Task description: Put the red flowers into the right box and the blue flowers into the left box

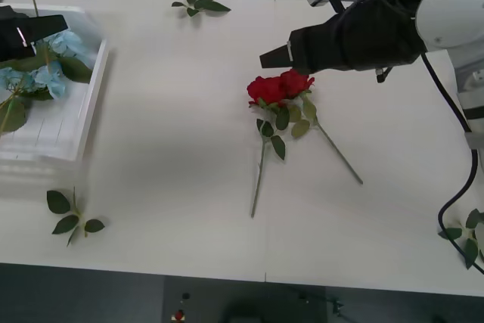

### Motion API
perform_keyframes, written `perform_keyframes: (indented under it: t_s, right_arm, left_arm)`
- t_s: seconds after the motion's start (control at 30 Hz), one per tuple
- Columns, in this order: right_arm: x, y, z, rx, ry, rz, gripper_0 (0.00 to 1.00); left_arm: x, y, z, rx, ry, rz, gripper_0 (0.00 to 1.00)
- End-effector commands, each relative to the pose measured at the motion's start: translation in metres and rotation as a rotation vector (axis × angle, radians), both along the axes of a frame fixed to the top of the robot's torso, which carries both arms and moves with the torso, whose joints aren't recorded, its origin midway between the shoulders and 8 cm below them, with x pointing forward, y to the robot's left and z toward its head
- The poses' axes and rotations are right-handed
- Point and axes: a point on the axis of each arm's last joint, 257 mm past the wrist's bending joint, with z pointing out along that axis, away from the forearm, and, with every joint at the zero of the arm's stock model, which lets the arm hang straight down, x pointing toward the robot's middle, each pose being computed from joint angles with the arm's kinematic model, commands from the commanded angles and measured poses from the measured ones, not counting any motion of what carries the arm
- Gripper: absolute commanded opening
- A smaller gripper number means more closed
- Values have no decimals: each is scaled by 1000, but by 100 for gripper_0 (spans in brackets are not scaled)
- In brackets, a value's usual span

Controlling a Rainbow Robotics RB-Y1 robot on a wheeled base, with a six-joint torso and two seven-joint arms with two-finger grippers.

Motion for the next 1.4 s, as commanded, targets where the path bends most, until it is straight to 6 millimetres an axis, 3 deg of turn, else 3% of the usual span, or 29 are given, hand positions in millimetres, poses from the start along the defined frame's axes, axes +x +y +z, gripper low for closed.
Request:
perform_keyframes:
  t_s: [0.03,0.13,0.23,0.4,0.6,0.7,0.8,0.97,1.07,1.1,1.13,1.2,1.33,1.4]
  right_arm:
    - [35,-31,-6,-102,68,-130,100]
    - [52,-50,-34,-199,139,-224,100]
    - [63,-63,-50,-275,164,-294,100]
    - [72,-87,-81,-423,173,-367,100]
    - [74,-113,-110,-594,153,-415,100]
    - [74,-118,-118,-625,157,-424,100]
    - [71,-120,-137,-630,192,-427,100]
    - [72,-116,-160,-603,218,-433,100]
    - [75,-112,-168,-579,219,-436,100]
    - [75,-111,-169,-572,221,-437,100]
    - [76,-108,-171,-553,224,-440,100]
    - [77,-101,-176,-512,234,-441,100]
    - [80,-92,-178,-482,228,-438,100]
    - [80,-89,-178,-476,224,-435,100]
  left_arm:
    - [0,2,27,-99,99,-28,0]
    - [-1,13,20,-84,170,-26,0]
    - [-4,28,13,-27,210,-3,0]
    - [-18,73,-1,144,297,73,0]
    - [-43,135,-4,378,368,177,0]
    - [-51,151,-5,434,395,204,0]
    - [-63,189,-6,547,427,298,0]
    - [-77,236,4,703,441,434,0]
    - [-78,250,12,754,424,483,2]
    - [-78,250,12,755,423,485,5]
    - [-77,250,12,755,420,484,32]
    - [-74,249,11,756,414,484,68]
    - [-68,245,7,752,400,477,81]
    - [-68,240,6,740,396,458,82]
